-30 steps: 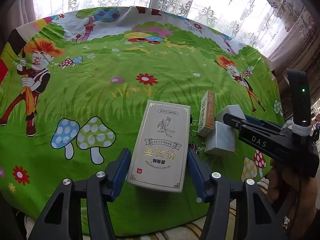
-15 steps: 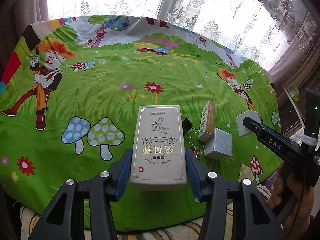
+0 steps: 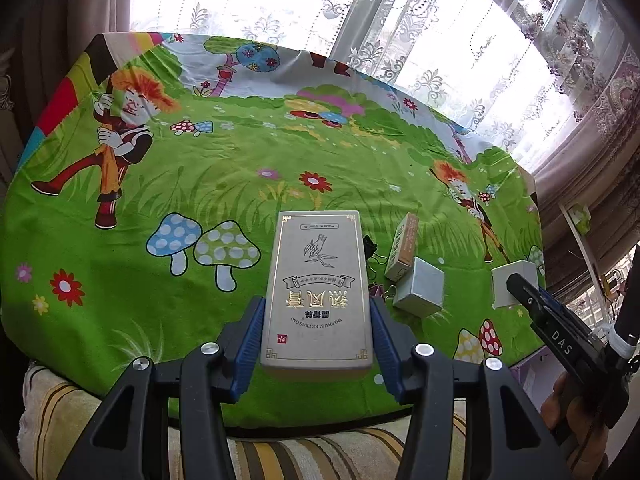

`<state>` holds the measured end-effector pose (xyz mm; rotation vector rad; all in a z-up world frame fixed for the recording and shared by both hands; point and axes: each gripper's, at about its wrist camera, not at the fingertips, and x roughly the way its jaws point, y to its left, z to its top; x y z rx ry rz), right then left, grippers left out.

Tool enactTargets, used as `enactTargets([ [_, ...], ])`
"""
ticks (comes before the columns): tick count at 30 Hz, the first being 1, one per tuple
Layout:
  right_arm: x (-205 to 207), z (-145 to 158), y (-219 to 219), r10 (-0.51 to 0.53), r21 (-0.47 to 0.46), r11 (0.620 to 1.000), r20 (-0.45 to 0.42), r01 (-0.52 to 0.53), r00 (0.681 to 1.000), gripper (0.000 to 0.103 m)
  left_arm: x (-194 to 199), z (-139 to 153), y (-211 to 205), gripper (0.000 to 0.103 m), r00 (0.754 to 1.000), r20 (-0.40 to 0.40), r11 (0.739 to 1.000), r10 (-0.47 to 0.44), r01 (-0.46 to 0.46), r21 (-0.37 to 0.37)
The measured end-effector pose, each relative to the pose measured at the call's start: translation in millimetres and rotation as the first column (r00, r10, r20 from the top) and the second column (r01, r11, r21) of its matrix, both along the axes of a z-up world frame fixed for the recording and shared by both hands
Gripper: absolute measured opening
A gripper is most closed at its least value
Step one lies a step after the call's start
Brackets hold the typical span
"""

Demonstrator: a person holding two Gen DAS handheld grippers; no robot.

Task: Organize rigid objects
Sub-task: 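Carry the tea box with the left tool while the right tool carries the JEYIN box to the purple box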

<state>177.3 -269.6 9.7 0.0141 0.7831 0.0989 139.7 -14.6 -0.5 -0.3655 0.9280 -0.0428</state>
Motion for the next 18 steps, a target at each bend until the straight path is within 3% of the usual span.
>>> enactTargets([
  [11,-39.9,15.3,-4.1,0.017,-0.009,1.0,0.037,-0.016,0.999,0.046,-24.3,24.0,-19.2,0.052,0.998,0.055,0.998,-0.023,0.026,-0.054],
  [18,-66.0,24.3,-15.1,0.012,-0.004,1.0,0.047,-0.011,0.999,0.046,-42.5,34.4,-51.0,0.052,0.992,0.076,0.992,-0.104,0.109,-0.066],
])
